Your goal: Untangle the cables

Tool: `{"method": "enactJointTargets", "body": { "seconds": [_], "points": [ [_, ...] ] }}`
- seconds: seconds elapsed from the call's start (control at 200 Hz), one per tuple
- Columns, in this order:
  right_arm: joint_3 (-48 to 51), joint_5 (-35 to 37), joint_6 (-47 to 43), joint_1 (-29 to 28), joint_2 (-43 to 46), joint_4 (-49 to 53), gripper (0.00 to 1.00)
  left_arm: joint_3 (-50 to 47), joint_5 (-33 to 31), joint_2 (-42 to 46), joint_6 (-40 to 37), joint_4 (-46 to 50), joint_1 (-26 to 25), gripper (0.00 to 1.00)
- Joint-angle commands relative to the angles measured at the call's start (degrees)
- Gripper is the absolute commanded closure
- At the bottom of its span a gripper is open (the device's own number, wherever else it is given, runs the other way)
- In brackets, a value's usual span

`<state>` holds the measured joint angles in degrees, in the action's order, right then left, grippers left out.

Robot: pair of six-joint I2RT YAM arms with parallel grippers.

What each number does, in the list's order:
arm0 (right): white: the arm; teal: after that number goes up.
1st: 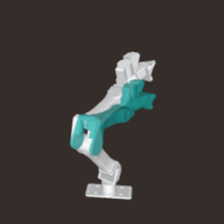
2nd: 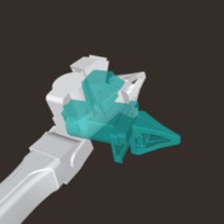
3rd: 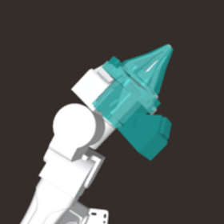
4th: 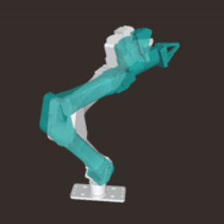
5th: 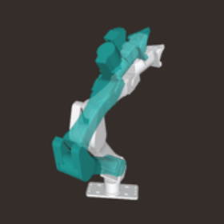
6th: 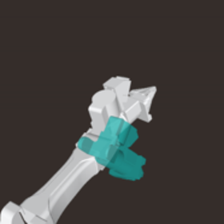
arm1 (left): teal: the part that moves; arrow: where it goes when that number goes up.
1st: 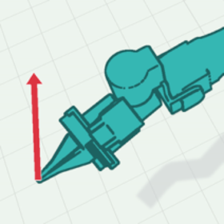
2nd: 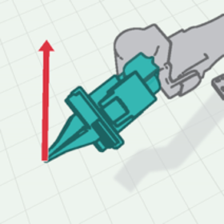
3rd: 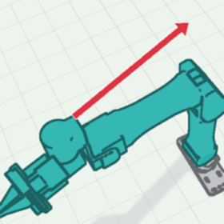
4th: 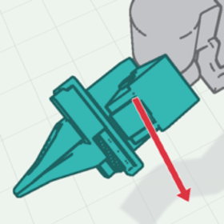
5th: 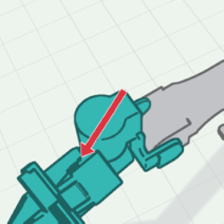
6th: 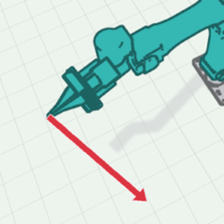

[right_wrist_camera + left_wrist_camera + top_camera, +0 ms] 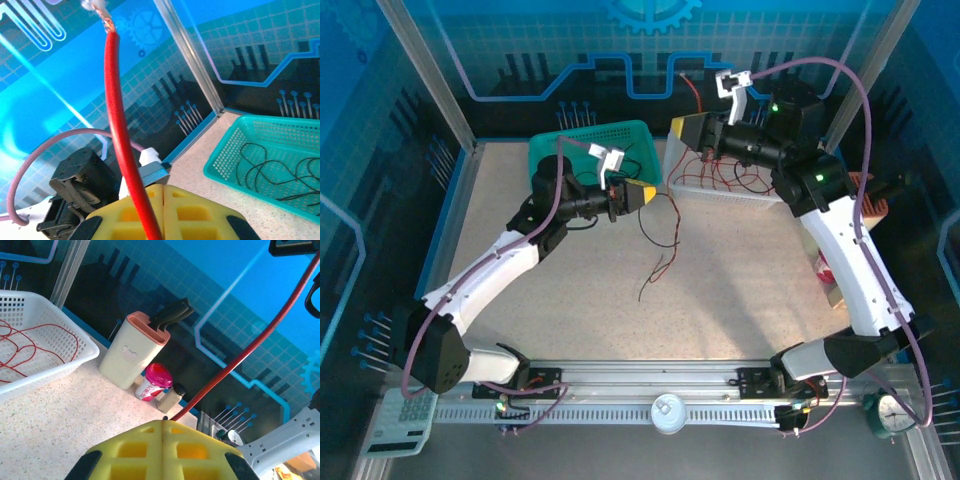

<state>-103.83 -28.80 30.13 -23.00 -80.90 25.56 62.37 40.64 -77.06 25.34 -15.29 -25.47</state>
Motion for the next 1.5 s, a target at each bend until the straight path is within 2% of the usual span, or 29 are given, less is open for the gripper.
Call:
{"method": "enactJointTargets", "body": {
  "seconds": [0.0, 0.225, 0.43, 0.755, 1.105, 1.335, 1.405, 1.495],
  "points": [
    [2.1, -0.6, 1.7, 2.6, 3.1, -3.5, 1.0, -1.4, -2.2, 2.9, -1.3, 0.8, -0.3, 1.0],
    [7.5, 3.1, 1.8, 7.6, 8.2, -3.5, 1.0, -0.9, -14.4, 7.7, -3.9, 8.0, -0.1, 1.0],
    [12.9, 6.5, 3.0, 13.0, 13.9, -3.3, 1.0, 0.2, -23.4, 12.2, -4.7, 10.8, 0.2, 1.0],
    [20.1, 13.3, 2.3, 18.1, 21.7, 0.7, 1.0, 9.6, -32.3, 14.8, -7.0, 15.2, 2.0, 1.0],
    [28.4, 18.3, 2.2, 22.7, 29.4, 5.8, 1.0, 21.0, -42.6, 11.2, -11.7, 18.5, 5.9, 1.0],
    [30.1, 19.0, 2.3, 26.5, 31.4, 8.2, 1.0, 22.3, -46.4, 9.9, -12.3, 17.7, 10.6, 1.0],
    [30.6, 15.9, 2.8, 27.2, 31.2, 7.0, 1.0, 22.0, -45.7, 9.9, -12.0, 17.5, 11.1, 1.0],
    [29.3, 10.1, 2.7, 27.2, 29.5, 5.7, 1.0, 21.2, -41.9, 10.4, -12.1, 17.5, 11.1, 1.0]
  ]
}}
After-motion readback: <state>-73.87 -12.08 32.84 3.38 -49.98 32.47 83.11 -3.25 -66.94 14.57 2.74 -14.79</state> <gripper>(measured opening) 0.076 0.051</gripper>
